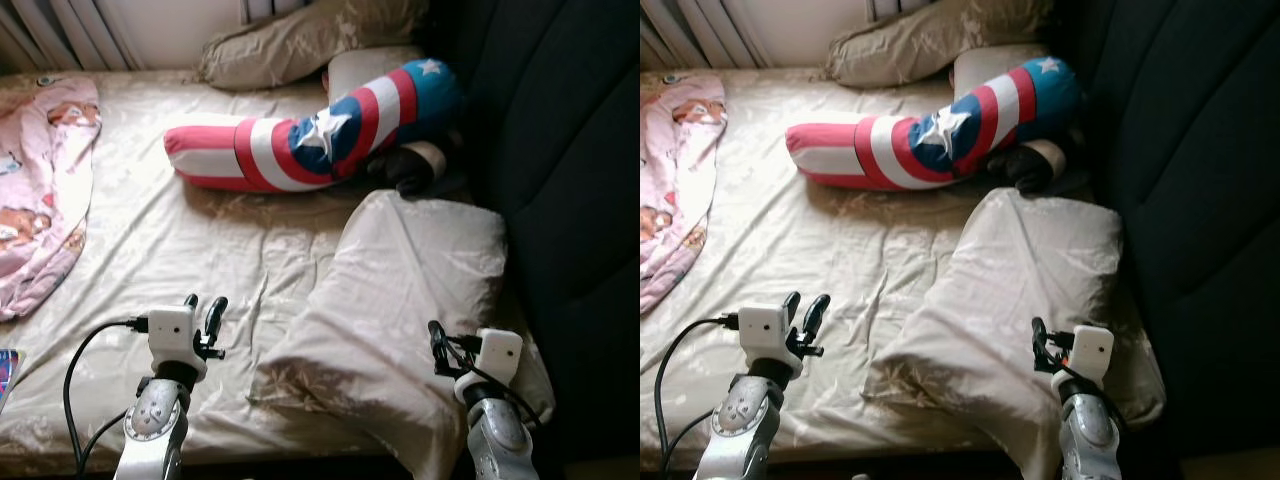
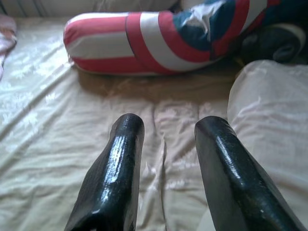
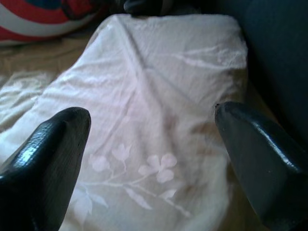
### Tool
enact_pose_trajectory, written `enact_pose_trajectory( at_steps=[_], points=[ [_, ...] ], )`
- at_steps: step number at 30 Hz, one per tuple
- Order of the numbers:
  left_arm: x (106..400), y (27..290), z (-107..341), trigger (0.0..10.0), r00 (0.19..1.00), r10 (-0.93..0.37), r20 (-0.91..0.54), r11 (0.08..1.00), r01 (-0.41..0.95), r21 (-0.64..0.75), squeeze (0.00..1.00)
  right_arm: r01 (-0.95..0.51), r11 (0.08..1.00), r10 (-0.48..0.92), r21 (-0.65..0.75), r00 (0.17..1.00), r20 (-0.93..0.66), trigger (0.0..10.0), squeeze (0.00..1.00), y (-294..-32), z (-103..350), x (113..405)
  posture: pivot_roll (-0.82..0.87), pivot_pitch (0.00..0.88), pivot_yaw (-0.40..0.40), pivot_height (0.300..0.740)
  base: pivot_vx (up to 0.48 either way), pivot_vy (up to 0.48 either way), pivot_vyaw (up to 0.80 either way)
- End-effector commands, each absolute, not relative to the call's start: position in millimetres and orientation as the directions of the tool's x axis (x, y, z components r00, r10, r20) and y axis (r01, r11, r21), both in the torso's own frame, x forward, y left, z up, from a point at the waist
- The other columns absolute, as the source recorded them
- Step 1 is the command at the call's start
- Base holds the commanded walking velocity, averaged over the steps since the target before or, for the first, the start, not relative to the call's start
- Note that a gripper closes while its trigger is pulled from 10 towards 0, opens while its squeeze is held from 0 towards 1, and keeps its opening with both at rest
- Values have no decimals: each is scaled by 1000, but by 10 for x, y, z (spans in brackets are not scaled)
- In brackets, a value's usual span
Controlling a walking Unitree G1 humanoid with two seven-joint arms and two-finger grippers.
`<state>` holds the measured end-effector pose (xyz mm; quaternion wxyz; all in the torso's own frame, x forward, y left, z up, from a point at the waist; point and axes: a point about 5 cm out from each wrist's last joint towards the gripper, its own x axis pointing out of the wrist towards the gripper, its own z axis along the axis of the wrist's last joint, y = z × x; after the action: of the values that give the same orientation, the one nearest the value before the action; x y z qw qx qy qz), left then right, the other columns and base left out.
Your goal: Clean up the room
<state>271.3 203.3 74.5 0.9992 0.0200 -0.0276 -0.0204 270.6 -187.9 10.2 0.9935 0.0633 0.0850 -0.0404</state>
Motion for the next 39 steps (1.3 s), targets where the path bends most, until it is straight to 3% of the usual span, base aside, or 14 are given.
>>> enact_pose_trajectory(
  at_steps=[1,39],
  points=[
    [2678,2051,687,10000,999,-39,23,998,38,50,0,91,989,-67,119,979,-191,10000,0,-1865,73,2681,58,212,-24,685,0,0,0],
    [2725,1999,658,10000,998,-59,-5,998,60,27,0,108,986,-82,129,977,-196,10000,0,-1823,91,2737,75,189,-22,662,0,0,0]
  ],
)
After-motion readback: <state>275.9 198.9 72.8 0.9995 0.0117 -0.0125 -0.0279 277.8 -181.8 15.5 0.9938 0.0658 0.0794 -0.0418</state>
